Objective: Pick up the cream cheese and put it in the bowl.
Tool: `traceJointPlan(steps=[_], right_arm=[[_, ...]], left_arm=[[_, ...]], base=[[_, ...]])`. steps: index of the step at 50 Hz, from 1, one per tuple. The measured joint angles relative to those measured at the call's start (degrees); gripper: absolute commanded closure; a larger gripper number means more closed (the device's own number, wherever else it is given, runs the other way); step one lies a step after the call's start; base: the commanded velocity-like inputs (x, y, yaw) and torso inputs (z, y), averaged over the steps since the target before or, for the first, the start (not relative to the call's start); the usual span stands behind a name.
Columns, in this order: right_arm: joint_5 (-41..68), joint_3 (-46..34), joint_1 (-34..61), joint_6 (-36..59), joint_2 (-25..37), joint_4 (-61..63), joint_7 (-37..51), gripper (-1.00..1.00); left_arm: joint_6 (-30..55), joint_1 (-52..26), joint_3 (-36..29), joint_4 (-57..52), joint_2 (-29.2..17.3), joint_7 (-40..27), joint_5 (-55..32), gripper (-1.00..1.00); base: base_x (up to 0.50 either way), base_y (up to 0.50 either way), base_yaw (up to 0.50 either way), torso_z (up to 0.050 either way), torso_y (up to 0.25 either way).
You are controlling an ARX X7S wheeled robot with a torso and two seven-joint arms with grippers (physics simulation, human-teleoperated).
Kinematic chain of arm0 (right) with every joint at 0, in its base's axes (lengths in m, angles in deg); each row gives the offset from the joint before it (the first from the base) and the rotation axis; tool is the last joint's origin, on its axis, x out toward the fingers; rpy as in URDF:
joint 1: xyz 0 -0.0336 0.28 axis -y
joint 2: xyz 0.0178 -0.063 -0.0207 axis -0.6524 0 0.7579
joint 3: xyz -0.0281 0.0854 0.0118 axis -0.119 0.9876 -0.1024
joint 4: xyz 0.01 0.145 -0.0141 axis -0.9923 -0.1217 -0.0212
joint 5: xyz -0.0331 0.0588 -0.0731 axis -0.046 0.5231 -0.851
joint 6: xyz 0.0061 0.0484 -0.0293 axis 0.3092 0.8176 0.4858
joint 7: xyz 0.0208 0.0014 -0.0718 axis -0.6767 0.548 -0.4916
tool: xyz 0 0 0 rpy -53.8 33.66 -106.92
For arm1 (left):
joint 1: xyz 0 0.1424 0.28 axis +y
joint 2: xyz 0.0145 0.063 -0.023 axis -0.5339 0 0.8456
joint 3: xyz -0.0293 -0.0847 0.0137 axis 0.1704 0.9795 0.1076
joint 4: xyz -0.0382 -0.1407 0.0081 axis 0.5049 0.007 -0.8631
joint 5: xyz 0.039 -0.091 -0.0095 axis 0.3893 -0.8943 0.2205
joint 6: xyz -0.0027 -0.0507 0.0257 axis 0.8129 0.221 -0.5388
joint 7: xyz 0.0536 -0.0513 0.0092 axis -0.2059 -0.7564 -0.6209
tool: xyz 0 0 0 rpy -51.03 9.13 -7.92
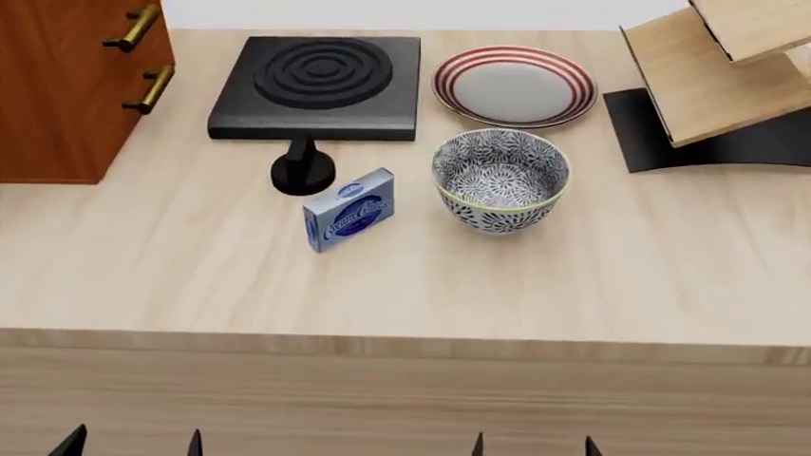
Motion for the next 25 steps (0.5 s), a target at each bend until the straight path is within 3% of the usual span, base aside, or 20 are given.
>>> traceJointPlan(steps=[25], right_arm=[[1.74, -1.48, 0.0, 0.91, 1.68, 1.39, 2.35, -1.0]], left_arm=[[0.23, 0.22, -1.29, -1.13, -1.77, -1.88, -1.87, -1.0]], base=[[0.0, 0.0, 0.0, 0.047, 0.0]])
